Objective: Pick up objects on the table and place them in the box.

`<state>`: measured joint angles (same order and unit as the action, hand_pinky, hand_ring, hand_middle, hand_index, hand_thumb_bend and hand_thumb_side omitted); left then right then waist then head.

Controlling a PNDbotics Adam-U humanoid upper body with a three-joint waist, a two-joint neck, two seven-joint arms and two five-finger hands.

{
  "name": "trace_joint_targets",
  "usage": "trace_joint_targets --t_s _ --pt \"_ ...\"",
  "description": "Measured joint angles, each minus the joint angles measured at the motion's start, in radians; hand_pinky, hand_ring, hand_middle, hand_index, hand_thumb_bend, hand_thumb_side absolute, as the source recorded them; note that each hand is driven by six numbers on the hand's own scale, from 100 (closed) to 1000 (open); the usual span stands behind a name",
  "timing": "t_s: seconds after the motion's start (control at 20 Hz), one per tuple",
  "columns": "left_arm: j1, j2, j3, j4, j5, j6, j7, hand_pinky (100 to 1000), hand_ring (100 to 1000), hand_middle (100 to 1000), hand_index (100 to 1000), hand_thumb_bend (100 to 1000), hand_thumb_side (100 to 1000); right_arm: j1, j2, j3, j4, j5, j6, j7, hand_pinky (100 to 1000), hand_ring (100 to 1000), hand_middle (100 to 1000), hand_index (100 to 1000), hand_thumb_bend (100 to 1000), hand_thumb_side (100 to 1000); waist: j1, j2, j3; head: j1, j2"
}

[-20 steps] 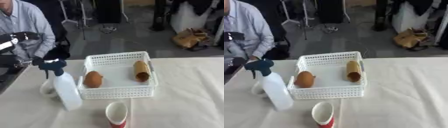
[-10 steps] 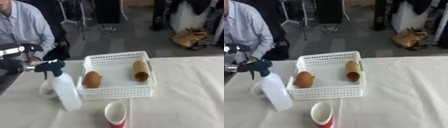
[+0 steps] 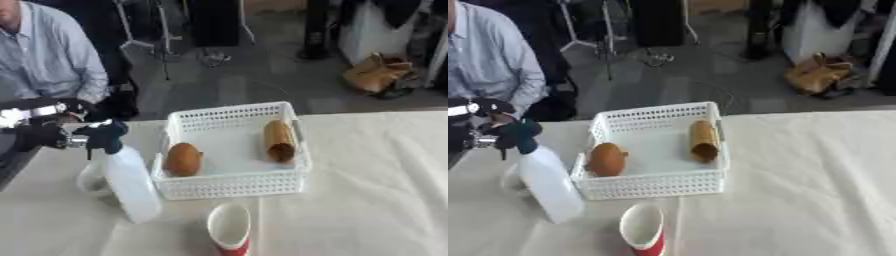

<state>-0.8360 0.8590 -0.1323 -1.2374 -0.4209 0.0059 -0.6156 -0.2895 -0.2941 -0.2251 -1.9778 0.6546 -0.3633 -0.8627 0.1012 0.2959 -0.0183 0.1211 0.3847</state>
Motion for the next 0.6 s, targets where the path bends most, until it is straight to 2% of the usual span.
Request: trace_joint_targets --t_s 0.25,0.6 --pt "-0.008 -0.021 -0.005 0.024 -0.004 -0.009 -0.012 1000 1000 1000 1000 813 753 0.0 0.0 0.0 0.0 -0.001 0.001 -0.001 701 826 662 735 100 1000 0.0 0.002 -0.004 0.006 0.0" --pt "-0.028 -0.04 -0.01 0.057 -0.032 -0.032 -0.047 1000 1000 1000 1000 766 786 0.0 0.0 0.0 0.0 -0.004 0.002 -0.002 701 826 659 733 100 1000 0.0 0.003 -0.008 0.01 0.0"
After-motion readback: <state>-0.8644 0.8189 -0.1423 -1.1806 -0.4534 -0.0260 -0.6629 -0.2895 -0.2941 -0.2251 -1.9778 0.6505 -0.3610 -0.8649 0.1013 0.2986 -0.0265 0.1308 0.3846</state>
